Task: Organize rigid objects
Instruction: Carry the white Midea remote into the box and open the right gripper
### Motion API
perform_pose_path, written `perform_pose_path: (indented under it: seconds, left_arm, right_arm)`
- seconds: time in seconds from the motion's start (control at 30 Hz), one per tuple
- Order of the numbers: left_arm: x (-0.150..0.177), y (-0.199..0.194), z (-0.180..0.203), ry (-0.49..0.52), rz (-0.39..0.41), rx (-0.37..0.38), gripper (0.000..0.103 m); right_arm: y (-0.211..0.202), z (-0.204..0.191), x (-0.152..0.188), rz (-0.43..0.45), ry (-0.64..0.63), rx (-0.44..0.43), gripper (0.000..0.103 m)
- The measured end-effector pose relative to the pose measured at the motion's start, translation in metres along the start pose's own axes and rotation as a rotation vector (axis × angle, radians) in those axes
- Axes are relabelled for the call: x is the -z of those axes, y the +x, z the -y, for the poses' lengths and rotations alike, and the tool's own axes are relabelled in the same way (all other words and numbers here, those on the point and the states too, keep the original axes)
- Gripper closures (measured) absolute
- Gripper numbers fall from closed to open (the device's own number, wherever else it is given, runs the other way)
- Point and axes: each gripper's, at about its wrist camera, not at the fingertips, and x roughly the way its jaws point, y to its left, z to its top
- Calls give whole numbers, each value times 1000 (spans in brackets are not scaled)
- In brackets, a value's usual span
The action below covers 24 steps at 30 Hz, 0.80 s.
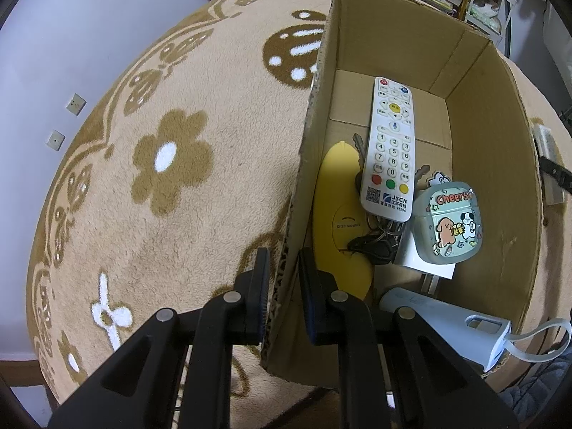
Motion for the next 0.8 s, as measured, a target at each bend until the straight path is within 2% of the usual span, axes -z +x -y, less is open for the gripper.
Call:
perform_pose_path:
  seconds: [0.13,0.27,0.37,0.47,0.57,0.8]
  left_arm:
    - [0,0,0,-5,-1,4,87]
    - [1,-1,0,-3,0,3,87]
    - [0,0,-1,-15,0,9,87]
    - [0,-1,-2,-25,1,15,88]
    - [-1,0,-2,-25,-1,13,88]
    - [-1,-1,-2,-28,-1,12,88]
  right_arm:
    - [-20,-1,-4,37,63,-60,51]
    - [-46,-12,-12,84,60,-122,51]
    - [-70,-33,-16,132,24,-174,51]
    - [-93,-58,-20,197,-34,-180,51]
    - [-113,-83,-22,236,-73,-224,51]
    - [-124,-135,-12,240,-163,-329,51]
